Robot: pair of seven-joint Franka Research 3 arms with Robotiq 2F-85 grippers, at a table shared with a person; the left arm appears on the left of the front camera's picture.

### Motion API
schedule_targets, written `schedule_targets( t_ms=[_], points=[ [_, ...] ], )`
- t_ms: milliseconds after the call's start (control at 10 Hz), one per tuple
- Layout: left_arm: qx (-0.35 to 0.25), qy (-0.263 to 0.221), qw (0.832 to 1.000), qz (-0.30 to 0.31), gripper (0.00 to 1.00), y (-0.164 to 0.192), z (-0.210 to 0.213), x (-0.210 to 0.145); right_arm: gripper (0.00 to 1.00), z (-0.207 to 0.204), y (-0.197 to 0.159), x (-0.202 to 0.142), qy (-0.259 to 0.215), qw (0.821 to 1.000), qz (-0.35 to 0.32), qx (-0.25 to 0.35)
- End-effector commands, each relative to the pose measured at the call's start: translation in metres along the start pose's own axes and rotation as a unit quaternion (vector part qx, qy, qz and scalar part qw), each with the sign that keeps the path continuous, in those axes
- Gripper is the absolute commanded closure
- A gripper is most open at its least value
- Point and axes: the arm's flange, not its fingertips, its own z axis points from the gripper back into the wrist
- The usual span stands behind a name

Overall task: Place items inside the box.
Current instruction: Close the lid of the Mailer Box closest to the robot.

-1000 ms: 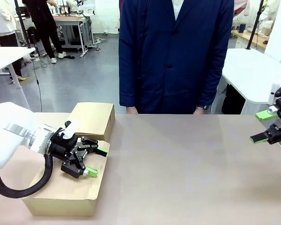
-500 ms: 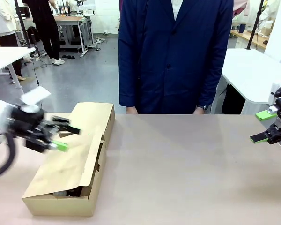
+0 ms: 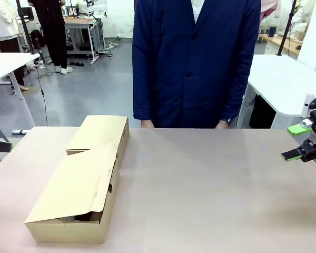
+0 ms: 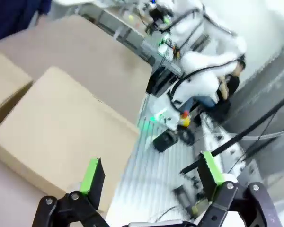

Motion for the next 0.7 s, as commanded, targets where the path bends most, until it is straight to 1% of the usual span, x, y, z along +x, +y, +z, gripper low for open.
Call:
schedule_targets(
  t_ms=[0, 100, 200, 600],
  points=[
    [-0.02, -0.125, 0.962, 0.244, 0.0, 0.028, -0.01, 0.002, 0.0, 0.0, -0.001, 0.002, -0.004, 1.0, 0.008, -0.001],
    [-0.027, -0.14, 0.945, 0.296, 0.0, 0.047, -0.011, 0.0, 0.0, 0.0, -0.001, 0.002, -0.004, 1.0, 0.008, -0.001],
    [-0.004, -0.019, 0.996, 0.082, 0.0, 0.012, 0.001, -0.005, 0.0, 0.0, -0.001, 0.002, -0.004, 1.0, 0.008, -0.001],
    [-0.004, -0.019, 0.996, 0.082, 0.0, 0.012, 0.001, -0.005, 0.0, 0.0, -0.001, 0.002, -0.004, 1.0, 0.008, -0.001]
  ],
)
